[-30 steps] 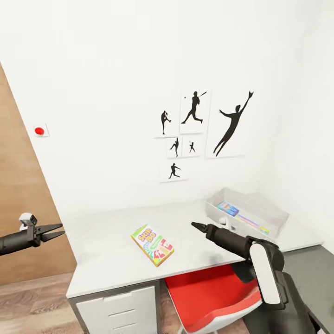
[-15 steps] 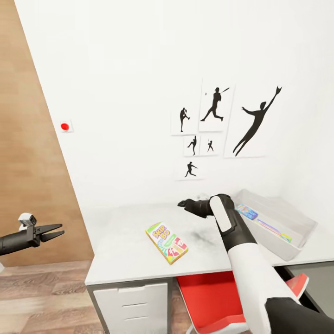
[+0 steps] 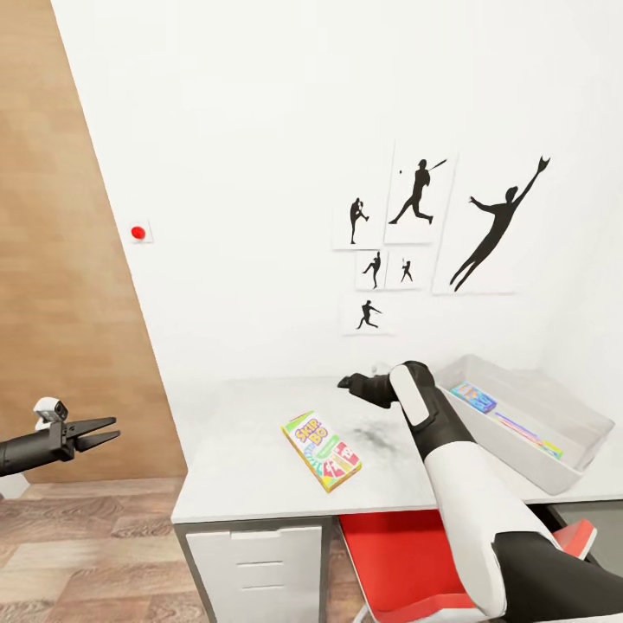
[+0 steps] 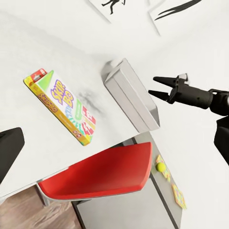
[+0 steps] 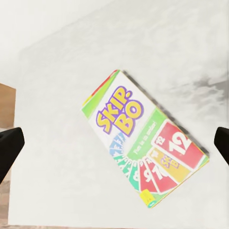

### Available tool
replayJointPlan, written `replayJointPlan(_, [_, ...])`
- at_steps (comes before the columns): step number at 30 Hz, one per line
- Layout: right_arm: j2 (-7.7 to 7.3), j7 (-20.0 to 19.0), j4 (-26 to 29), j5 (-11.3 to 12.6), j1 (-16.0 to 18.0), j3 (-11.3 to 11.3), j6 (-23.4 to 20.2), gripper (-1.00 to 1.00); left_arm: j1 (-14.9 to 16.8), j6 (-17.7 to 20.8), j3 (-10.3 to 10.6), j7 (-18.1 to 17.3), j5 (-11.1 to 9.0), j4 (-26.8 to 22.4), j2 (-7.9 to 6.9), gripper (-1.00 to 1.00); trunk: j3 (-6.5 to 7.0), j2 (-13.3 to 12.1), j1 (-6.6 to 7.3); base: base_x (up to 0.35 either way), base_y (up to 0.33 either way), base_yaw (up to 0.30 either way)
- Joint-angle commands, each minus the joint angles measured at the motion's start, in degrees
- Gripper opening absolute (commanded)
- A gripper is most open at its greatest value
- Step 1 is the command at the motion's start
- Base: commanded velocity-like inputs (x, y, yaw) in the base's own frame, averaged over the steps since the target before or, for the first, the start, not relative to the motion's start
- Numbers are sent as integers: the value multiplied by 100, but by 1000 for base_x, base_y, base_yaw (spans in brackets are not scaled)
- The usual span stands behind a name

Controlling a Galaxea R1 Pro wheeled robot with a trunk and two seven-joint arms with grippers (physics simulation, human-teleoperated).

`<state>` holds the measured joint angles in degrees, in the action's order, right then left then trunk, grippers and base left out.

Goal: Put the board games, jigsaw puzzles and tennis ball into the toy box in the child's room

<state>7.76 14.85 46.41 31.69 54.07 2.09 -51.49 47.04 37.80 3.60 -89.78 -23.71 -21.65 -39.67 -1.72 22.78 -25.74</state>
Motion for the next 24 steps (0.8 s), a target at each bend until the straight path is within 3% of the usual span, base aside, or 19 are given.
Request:
replayJointPlan(1, [4, 56, 4, 60, 6, 18, -15, 100, 7, 61, 37, -22, -29, 2, -6, 100, -14, 14, -4, 0, 0, 4])
replayJointPlan(15, [-6, 286, -7, 43, 7, -19, -10, 100, 7, 59, 15, -22, -13, 165, -14, 100, -15, 14, -4, -25, 128, 2])
replayJointPlan(24, [3, 557, -9, 47, 7, -32, -16, 100, 7, 57, 4, -22, -3, 235, -15, 100, -58, 14, -4, 21, 20, 136])
